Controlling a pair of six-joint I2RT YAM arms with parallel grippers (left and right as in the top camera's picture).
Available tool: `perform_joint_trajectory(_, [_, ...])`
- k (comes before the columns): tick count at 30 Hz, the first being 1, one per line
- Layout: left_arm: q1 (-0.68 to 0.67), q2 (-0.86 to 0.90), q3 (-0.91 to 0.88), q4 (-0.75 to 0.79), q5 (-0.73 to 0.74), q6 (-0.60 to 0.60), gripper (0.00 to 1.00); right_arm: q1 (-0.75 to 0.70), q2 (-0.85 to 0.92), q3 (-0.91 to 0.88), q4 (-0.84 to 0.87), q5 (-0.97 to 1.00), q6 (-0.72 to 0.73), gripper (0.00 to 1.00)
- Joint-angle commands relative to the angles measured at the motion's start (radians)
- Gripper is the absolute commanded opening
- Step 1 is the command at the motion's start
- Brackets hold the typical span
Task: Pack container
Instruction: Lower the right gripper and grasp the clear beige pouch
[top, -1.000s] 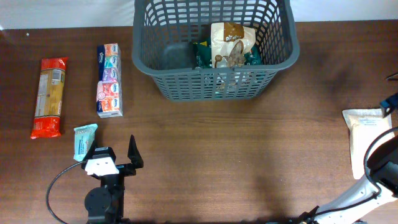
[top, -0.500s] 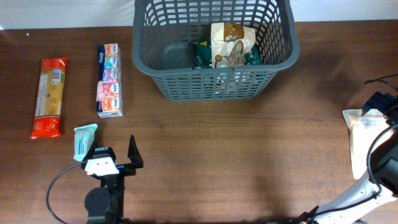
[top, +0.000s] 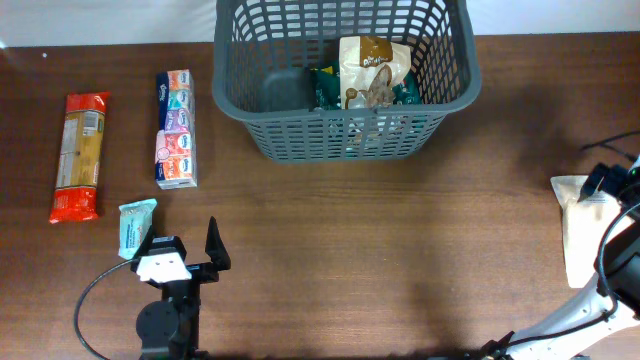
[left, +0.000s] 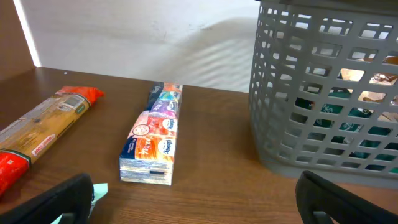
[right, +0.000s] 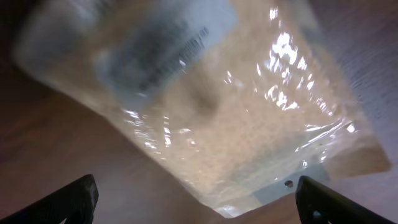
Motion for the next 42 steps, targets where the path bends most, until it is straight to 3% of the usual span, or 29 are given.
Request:
perform_joint_trajectory(1, [0.006,-0.008,-0.006,0.002,-0.008,-0.002,0.99,-0.017,-0.023,-0.039,0.019,0.009,-0.041,0.99])
perform_joint_trajectory(12, [0.006,-0.008,-0.006,0.002,-0.008,-0.002,0.99,-0.015,-0.022,-0.044,0.077,-0.106,-0.238,0.99])
perform_joint_trajectory(29, [0.006,-0.008,-0.006,0.002,-0.008,-0.002,0.99,-0.016,-0.02,-0.056,0.169,-0.014,-0.321,0.99])
perform_joint_trajectory(42, [0.006,-0.008,-0.006,0.002,-0.008,-0.002,0.99,-0.015,-0.02,-0.258,0.282,-0.014,-0.327,0.99])
